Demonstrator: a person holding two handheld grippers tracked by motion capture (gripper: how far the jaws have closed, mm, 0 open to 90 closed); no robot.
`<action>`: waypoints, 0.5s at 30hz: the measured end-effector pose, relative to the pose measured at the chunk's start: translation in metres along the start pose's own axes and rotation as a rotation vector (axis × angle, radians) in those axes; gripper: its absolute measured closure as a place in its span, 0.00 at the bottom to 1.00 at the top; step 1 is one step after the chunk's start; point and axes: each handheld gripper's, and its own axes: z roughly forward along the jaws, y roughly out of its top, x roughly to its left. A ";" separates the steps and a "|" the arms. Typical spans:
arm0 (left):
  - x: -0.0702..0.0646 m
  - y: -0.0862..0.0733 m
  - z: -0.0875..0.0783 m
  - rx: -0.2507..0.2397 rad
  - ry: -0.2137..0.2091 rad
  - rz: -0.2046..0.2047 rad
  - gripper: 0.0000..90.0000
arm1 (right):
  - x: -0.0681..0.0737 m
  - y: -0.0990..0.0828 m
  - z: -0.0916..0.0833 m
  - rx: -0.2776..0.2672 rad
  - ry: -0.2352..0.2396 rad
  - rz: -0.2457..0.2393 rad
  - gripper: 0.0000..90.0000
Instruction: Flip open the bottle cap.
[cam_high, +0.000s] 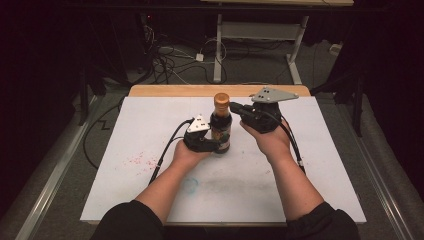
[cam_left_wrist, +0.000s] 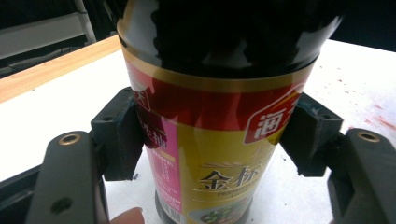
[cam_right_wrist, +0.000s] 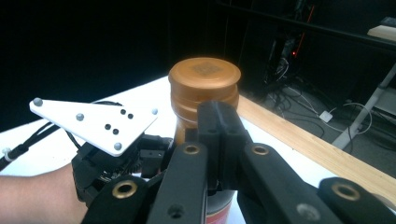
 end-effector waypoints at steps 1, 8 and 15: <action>0.000 0.000 0.000 0.001 0.000 0.003 0.33 | 0.000 0.000 0.000 0.004 0.002 -0.004 1.00; -0.001 0.000 0.000 0.002 0.008 0.007 0.33 | 0.002 0.005 0.002 0.022 0.008 -0.016 1.00; -0.002 -0.001 0.000 0.000 0.014 0.016 0.33 | 0.002 0.007 0.001 0.037 0.010 -0.024 1.00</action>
